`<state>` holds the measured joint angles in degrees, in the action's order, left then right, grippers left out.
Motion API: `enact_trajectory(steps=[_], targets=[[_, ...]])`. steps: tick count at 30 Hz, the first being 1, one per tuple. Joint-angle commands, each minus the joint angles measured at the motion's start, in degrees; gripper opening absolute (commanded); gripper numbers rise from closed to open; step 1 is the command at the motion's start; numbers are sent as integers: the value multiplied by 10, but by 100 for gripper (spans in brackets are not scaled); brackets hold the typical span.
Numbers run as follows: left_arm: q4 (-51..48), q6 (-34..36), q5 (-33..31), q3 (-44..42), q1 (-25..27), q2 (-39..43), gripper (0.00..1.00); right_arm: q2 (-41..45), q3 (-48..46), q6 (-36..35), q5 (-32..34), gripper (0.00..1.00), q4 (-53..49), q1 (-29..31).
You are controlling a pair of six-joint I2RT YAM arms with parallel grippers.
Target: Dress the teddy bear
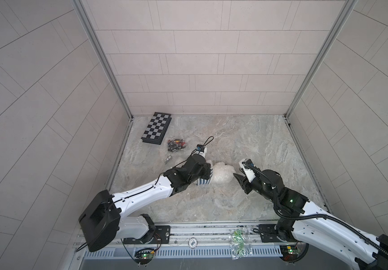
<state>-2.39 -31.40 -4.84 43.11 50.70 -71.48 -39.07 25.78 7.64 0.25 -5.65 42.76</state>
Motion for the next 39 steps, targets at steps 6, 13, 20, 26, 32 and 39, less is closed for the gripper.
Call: enact_trajectory(steps=[6, 13, 20, 26, 32, 39], targets=[[-42, -88, -37, -75, 93, 71, 15, 11, -12, 7, -3, 43, -7, -11], [-50, -125, -43, -102, 172, 86, 36, -4, 1, 0, -13, 43, -4, -11], [-106, -62, -9, -65, 171, 158, 42, -18, 3, 8, -27, 43, 1, -11], [-139, -35, 6, -25, 99, 158, 44, -18, -2, 15, -34, 42, 11, -11], [-148, -37, 2, -28, 71, 96, 37, -13, 2, 15, -35, 42, -6, -11], [-114, -69, 33, -88, 79, 71, 33, -21, 7, 21, -32, 43, -10, -11]])
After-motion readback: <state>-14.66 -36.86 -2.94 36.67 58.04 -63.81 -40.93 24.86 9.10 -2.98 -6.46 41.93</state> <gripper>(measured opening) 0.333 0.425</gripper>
